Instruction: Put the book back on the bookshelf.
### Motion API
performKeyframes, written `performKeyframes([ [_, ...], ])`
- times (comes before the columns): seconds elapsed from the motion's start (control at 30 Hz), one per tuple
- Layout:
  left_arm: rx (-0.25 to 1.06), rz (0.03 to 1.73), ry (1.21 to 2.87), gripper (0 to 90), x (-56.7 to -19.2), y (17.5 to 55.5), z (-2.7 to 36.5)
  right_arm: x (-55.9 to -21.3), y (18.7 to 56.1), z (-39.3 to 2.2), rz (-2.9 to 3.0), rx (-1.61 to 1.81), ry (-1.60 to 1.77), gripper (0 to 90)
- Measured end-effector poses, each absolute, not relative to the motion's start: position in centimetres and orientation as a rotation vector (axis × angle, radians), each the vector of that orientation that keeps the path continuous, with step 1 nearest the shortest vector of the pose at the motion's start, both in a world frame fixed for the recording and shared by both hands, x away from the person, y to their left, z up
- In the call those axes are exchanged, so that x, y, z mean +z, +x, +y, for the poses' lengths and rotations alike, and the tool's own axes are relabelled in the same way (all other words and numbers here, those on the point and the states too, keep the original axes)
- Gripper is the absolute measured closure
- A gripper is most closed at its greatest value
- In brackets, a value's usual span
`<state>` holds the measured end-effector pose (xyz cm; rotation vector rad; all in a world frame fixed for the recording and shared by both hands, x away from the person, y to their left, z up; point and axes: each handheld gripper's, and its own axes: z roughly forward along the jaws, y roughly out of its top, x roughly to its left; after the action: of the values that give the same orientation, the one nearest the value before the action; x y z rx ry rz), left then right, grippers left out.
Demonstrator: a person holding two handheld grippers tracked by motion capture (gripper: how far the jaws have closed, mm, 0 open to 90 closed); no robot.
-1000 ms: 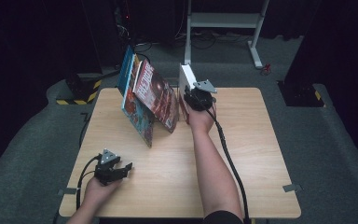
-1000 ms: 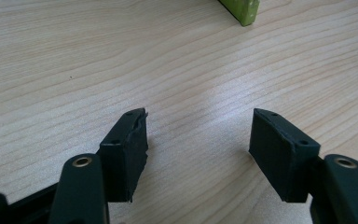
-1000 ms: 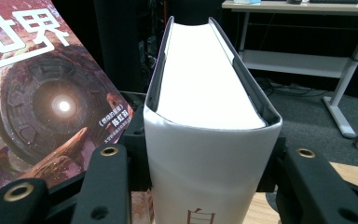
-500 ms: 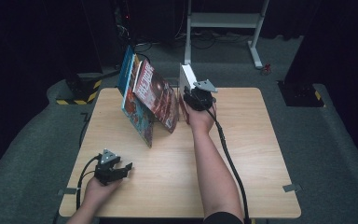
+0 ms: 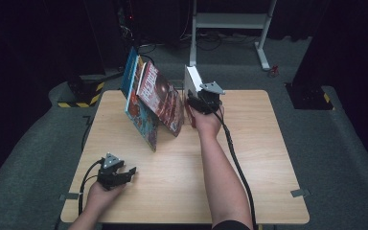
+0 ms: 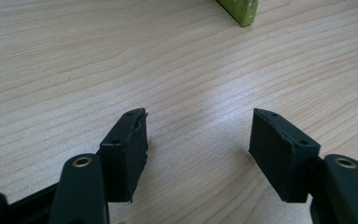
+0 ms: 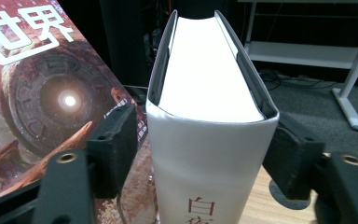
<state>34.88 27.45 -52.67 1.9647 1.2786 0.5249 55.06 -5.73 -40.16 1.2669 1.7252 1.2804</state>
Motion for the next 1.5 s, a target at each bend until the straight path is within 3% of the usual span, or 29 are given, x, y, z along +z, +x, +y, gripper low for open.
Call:
performKeyframes([
  [0.83,0.539,1.274,1.973,37.1,-52.7,34.9,27.4,-39.7,53.4,-7.3,1.782,1.262,1.248,18.4],
  [1.5,0.554,1.275,1.979,36.6,-52.7,34.8,27.0,-41.8,49.1,-10.6,1.844,1.248,1.257,9.3],
])
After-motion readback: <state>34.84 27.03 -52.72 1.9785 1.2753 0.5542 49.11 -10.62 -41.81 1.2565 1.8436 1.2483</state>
